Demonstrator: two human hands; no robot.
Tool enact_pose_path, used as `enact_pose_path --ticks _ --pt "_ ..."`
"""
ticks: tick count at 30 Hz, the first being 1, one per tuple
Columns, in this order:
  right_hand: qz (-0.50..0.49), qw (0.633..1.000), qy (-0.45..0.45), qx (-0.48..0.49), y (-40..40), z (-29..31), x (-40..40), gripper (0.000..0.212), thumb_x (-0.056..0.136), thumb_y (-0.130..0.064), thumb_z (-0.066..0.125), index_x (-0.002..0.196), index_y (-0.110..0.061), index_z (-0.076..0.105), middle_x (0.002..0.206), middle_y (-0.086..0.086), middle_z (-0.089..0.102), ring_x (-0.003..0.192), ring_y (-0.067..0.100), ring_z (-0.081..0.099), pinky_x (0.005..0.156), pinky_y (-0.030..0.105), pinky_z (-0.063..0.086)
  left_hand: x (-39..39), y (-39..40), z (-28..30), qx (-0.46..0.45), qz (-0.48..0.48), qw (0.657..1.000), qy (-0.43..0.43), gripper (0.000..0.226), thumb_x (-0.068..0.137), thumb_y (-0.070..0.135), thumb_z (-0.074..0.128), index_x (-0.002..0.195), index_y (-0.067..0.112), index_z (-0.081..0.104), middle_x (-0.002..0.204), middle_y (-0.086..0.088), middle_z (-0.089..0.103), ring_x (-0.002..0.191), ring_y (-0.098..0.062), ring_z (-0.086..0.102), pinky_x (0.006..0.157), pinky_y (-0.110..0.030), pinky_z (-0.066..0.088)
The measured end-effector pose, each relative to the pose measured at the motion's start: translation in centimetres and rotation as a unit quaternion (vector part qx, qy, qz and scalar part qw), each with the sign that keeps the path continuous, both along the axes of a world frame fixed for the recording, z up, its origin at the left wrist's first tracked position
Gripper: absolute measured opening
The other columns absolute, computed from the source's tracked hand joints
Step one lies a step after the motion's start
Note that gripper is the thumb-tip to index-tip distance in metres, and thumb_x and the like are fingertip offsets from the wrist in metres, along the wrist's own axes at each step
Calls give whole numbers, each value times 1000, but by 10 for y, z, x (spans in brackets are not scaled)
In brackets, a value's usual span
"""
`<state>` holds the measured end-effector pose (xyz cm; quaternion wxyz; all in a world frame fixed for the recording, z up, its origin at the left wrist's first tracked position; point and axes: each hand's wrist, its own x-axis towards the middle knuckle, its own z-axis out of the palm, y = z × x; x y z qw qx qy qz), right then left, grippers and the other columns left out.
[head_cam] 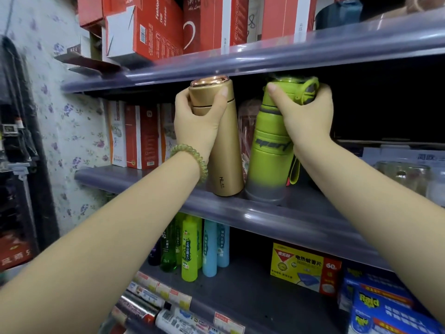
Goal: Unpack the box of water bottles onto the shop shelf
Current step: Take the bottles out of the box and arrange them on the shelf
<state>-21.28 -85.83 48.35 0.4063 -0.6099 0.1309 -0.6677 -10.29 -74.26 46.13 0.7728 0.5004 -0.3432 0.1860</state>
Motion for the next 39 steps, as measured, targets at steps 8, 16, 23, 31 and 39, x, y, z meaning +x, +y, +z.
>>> enact_pose_path --ticks 8,16,23,31,39 --pt "-14 999 41 -14 -7 -2 12 78 60 -58 79 121 -17 53 115 -4 64 108 13 61 100 33 47 -3 -6 -10 14 32 999 -38 65 76 48 69 133 25 46 120 8 63 107 -3 60 90 -15 47" --pt "-13 996 89 -29 -12 -3 18 77 63 -56 77 124 -17 51 118 -3 63 110 14 60 100 33 46 -2 -4 -24 38 48 993 -98 73 74 23 77 126 11 27 112 -7 57 88 -4 63 71 -8 46" --pt "-4 993 107 -44 -18 -8 23 74 65 -52 78 123 -15 52 115 -3 62 108 14 60 100 33 47 3 0 -27 -68 56 996 -33 68 73 25 75 123 13 31 111 -11 58 90 -17 66 76 -23 55" --pt "14 996 86 -31 -20 -9 27 74 62 -52 79 122 -19 53 113 -6 64 105 12 62 99 35 49 23 -6 -18 -101 65 990 76 70 67 35 75 120 21 32 116 -10 56 93 -19 65 82 -35 56" --pt "25 996 78 -30 -23 -7 27 68 62 -49 80 117 -20 55 109 -6 65 102 13 64 97 38 50 49 -12 -30 -39 -2 963 267 67 80 42 69 127 18 27 100 -2 49 73 -6 49 74 -29 41"
